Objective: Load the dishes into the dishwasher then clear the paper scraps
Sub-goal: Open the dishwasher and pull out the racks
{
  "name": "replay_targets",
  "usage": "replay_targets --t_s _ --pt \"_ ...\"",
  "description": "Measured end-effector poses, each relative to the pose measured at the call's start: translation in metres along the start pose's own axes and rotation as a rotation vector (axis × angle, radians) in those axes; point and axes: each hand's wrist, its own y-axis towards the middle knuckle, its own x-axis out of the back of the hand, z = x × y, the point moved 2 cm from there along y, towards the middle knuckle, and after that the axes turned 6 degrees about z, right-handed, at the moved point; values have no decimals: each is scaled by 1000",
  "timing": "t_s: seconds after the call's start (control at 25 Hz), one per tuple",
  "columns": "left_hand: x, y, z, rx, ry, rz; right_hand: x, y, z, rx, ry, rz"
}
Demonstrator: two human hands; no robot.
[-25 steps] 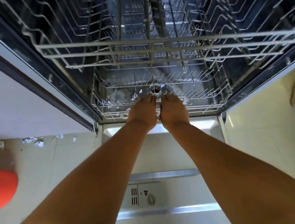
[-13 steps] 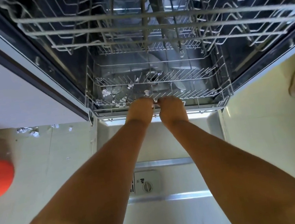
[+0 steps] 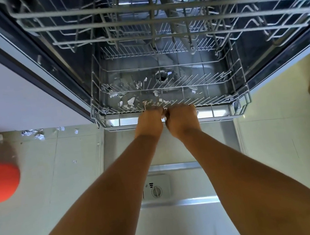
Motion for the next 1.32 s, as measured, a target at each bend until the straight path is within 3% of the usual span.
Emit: replay_targets --t_s 0.32,0.6,1.32 --pt "-3 -20 -3 31 12 2 6 -19 7 -8 -10 100" --pt "-39 -94 9 -5 -64 -18 -23 -93 12 18 -54 102" --pt "-115 -288 12 -9 -128 220 -98 -290 21 0 72 307"
